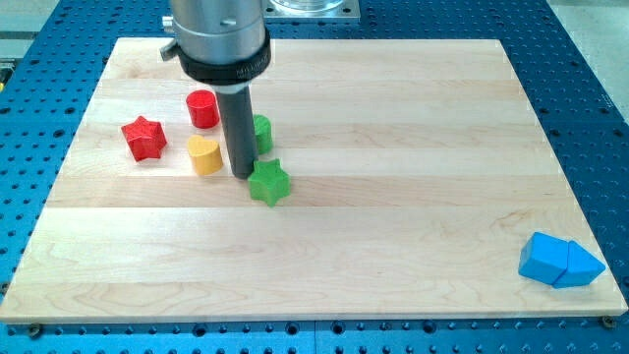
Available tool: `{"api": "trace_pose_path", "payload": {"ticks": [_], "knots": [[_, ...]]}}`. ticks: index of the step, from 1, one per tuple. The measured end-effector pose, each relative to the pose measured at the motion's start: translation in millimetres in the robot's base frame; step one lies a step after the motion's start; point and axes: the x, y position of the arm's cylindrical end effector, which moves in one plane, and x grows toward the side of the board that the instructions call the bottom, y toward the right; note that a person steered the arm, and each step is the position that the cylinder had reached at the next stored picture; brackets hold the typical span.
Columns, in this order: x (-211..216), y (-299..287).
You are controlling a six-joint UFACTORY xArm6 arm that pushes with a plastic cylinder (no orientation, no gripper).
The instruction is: Push the heart into the hexagon
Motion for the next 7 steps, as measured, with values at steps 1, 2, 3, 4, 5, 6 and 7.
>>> {"api": "trace_pose_path", "payload": {"ticks": [1, 2, 3, 4, 5, 6, 7], "knots": [[47, -2], [77, -34], [73, -59], [62, -56], [19, -52], [3, -57], [3, -73]]}}
